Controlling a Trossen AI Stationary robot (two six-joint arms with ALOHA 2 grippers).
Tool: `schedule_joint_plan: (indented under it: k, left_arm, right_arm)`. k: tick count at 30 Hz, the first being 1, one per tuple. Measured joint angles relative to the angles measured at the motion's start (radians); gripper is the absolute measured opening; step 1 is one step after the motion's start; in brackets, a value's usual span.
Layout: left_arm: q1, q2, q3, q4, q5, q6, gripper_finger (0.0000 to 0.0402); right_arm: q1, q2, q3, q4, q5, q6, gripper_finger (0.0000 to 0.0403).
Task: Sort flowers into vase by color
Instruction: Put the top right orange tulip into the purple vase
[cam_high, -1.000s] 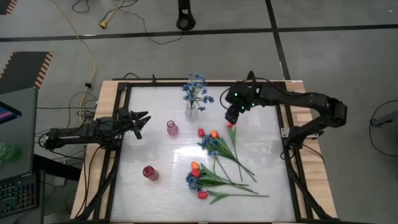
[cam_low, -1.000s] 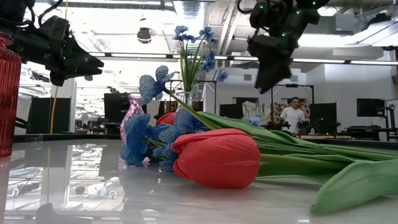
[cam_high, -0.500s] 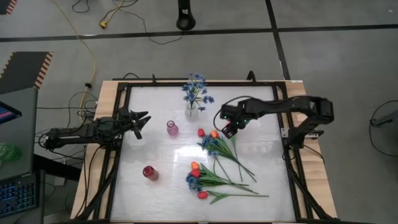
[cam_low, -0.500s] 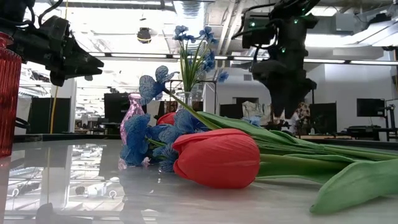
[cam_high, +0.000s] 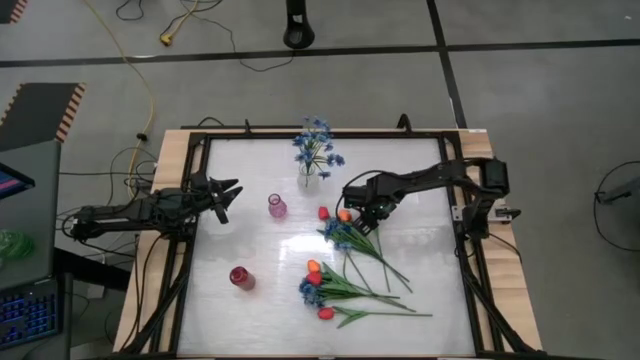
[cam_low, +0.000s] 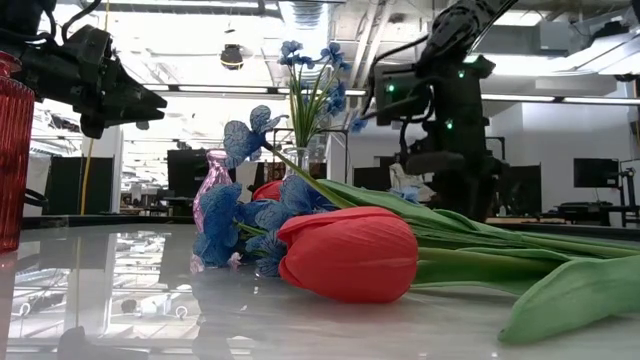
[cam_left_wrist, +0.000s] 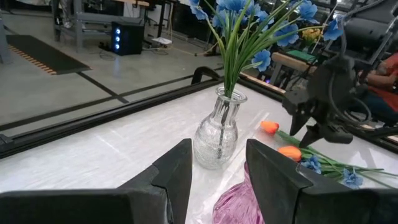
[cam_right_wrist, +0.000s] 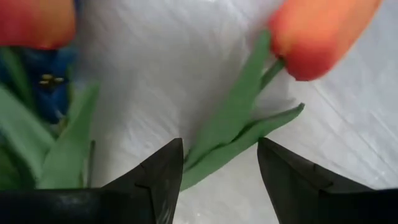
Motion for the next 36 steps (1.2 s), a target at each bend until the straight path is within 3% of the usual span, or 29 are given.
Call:
schedule_joint_plan:
  k: [6, 17, 22, 29, 36]
  left_arm:
    - [0.000, 0.000, 0.000, 0.000, 0.000, 0.000, 0.0139]
    - [0.000, 0.000, 0.000, 0.000, 0.000, 0.000, 0.0139]
    - [0.000, 0.000, 0.000, 0.000, 0.000, 0.000, 0.0139]
    - [0.000, 0.000, 0.000, 0.000, 0.001, 0.000, 0.0139]
    - [0.000, 0.000, 0.000, 0.035, 0.006, 0.018, 0.0139]
  right_arm:
    - [-0.001, 0.013, 0.000, 0.000, -0.023, -0.001, 0.0199]
    - [-0.001, 0.012, 0.000, -0.005, -0.025, -0.003, 0.0070]
    - [-0.001, 0.012, 0.000, -0.006, -0.025, -0.003, 0.0030]
    - [-0.001, -0.040, 0.000, -0.038, -0.027, -0.011, 0.0037]
    - [0.007, -0.193, 0.000, -0.057, -0.026, -0.011, 0.0033]
